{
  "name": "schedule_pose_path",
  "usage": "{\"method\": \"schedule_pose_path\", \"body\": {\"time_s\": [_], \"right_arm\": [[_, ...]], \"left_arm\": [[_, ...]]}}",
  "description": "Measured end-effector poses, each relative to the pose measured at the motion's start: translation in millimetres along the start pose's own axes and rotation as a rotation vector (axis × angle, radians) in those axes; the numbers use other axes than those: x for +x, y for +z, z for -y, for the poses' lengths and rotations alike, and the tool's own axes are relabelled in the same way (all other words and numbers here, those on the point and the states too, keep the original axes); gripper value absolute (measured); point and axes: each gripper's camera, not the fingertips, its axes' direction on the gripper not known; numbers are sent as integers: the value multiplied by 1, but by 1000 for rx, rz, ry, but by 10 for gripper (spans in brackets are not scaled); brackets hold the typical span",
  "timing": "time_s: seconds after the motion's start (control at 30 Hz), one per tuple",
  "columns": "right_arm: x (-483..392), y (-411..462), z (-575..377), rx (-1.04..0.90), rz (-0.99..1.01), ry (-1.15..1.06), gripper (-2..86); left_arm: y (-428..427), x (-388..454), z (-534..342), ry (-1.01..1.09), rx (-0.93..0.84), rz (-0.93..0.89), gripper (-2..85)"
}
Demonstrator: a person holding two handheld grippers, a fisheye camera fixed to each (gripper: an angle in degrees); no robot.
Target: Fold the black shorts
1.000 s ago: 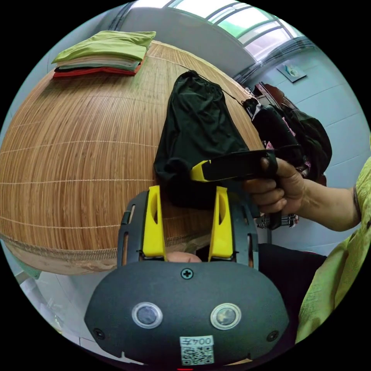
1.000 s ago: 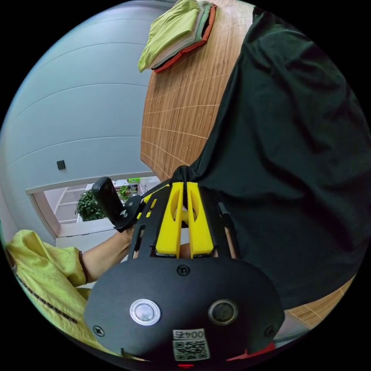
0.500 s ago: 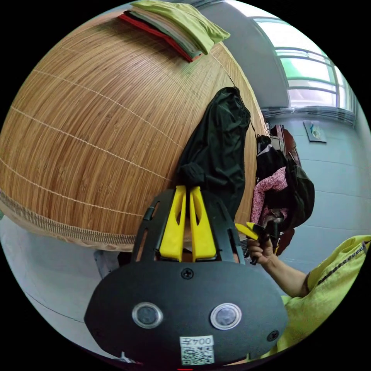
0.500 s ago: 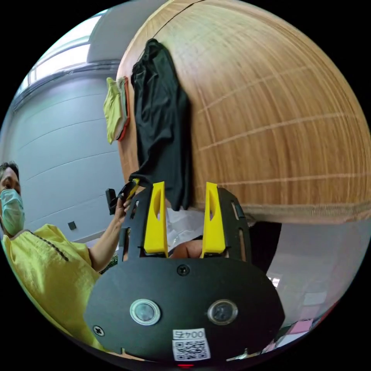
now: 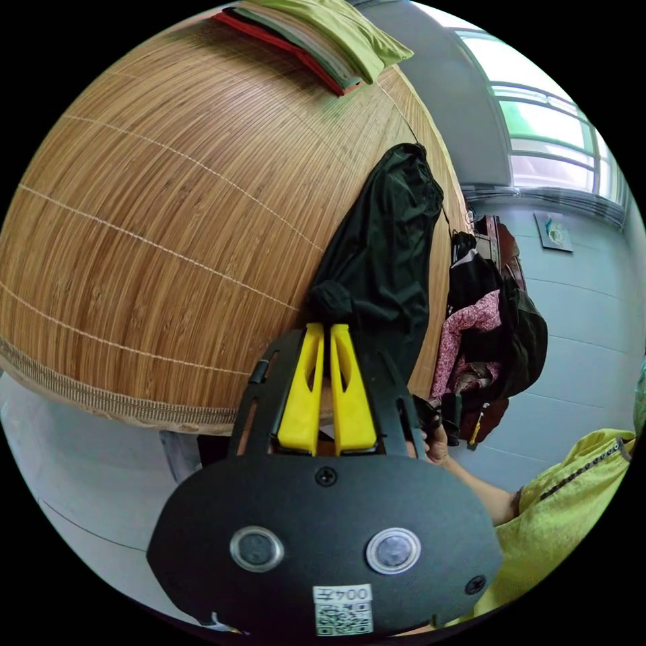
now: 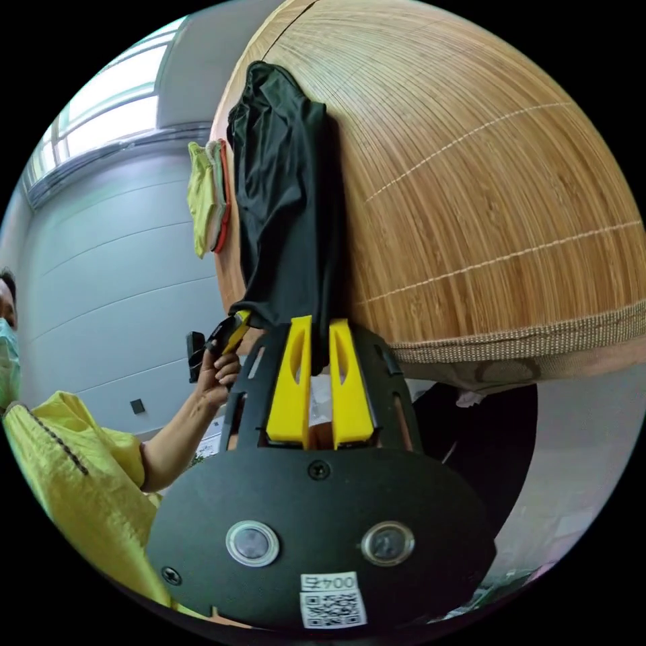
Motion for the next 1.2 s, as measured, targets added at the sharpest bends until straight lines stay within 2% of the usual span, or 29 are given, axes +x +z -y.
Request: {"method": "schedule_pose_path", "body": {"time_s": [0.13, 0.27, 0.4, 0.57, 0.8, 0.97, 1.07, 1.17, 1.2], "right_arm": [[-5, -25, -13, 21, 90, -15, 115], [-17, -57, -36, 3, 158, -32, 108], [-25, -84, -62, -26, 212, -12, 97], [-33, -109, -72, 26, 337, 48, 79], [-59, -121, 22, 102, 497, 76, 40], [-73, -106, 131, 139, 463, 67, 19], [-54, -76, 203, 135, 485, 144, 74], [-38, -69, 228, 218, 552, 226, 110], [-43, -76, 225, 261, 554, 206, 113]], "left_arm": [[-11, -4, -4, -6, 16, -95, 12], [-32, -1, -26, -15, 32, -277, 9], [-46, 12, -46, -2, 13, -338, 8], [-54, 33, -47, -41, 43, -437, 10], [-41, 87, 33, -130, 122, -556, 15], [-8, 120, 125, -87, 128, -531, 32], [25, 117, 178, -115, 79, -514, 64], [35, 104, 193, -189, 109, -708, 73], [24, 108, 189, -169, 158, -704, 74]]}}
